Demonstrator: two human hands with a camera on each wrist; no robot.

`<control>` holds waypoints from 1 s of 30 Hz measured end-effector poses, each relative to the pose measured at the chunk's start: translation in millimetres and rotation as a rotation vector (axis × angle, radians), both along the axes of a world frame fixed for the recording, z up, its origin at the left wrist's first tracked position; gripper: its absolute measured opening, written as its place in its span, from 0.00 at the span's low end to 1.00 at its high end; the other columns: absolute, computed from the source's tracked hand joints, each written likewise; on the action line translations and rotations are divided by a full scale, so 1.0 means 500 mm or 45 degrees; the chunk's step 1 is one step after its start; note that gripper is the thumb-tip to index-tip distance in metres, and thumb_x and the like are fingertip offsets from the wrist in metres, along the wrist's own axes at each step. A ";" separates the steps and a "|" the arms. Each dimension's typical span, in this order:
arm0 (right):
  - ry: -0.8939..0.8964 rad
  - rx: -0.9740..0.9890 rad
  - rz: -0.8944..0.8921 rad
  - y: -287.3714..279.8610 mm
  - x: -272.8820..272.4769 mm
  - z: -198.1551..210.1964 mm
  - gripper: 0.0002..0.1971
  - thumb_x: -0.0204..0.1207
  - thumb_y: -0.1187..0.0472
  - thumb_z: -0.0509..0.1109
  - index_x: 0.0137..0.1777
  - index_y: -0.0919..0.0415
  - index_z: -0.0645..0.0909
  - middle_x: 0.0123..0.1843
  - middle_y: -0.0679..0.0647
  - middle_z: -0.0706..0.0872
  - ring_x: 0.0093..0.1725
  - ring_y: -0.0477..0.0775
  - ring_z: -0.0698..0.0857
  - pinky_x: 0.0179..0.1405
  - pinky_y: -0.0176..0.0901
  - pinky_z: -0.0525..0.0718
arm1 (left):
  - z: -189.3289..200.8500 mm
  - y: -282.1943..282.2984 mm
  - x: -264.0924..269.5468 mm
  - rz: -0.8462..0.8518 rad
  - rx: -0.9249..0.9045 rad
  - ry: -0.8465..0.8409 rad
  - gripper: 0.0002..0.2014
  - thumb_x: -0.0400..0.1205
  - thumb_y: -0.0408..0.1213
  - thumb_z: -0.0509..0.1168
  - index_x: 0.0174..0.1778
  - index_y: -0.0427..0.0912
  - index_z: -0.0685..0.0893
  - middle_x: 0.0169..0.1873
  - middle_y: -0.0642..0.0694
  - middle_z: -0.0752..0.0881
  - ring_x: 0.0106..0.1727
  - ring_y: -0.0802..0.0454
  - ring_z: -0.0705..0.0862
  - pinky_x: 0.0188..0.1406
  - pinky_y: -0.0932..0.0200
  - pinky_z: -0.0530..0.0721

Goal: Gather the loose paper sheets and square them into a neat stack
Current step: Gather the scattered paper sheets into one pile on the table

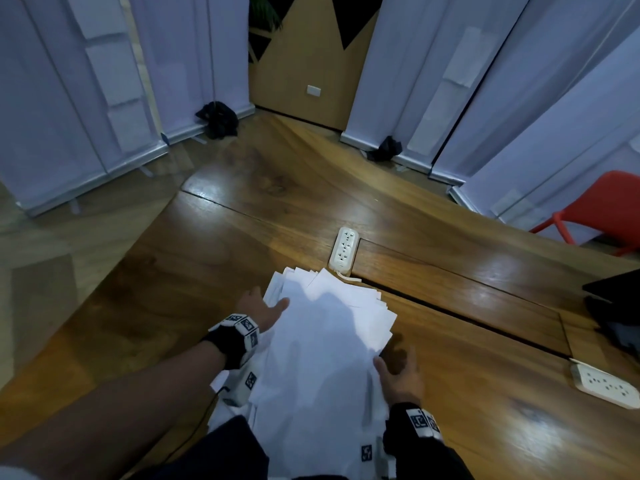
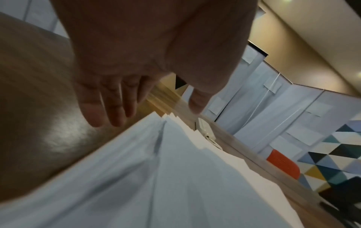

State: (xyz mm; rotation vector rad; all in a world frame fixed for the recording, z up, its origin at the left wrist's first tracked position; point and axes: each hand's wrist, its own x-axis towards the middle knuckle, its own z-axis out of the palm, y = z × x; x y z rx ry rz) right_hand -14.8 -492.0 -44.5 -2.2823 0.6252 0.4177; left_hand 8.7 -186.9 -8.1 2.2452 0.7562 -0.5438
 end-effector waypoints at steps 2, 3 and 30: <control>0.070 -0.096 -0.078 -0.019 -0.026 -0.006 0.38 0.69 0.44 0.73 0.77 0.57 0.67 0.73 0.65 0.77 0.69 0.71 0.77 0.70 0.62 0.77 | -0.002 0.023 -0.016 0.030 0.101 0.012 0.43 0.76 0.62 0.62 0.79 0.35 0.61 0.80 0.36 0.64 0.78 0.37 0.68 0.75 0.43 0.71; 0.111 -0.101 -0.049 -0.019 -0.041 -0.008 0.36 0.70 0.43 0.72 0.76 0.58 0.69 0.72 0.65 0.78 0.69 0.70 0.78 0.70 0.60 0.77 | -0.007 0.029 -0.026 -0.003 0.138 0.050 0.42 0.75 0.62 0.62 0.77 0.35 0.64 0.78 0.35 0.66 0.76 0.37 0.70 0.73 0.44 0.73; 0.024 -0.078 -0.185 0.084 -0.177 -0.027 0.13 0.80 0.53 0.60 0.60 0.59 0.74 0.60 0.64 0.84 0.59 0.67 0.82 0.60 0.58 0.82 | -0.061 -0.010 -0.224 -0.263 0.193 -0.132 0.17 0.81 0.47 0.61 0.61 0.41 0.80 0.58 0.42 0.87 0.58 0.45 0.84 0.59 0.54 0.81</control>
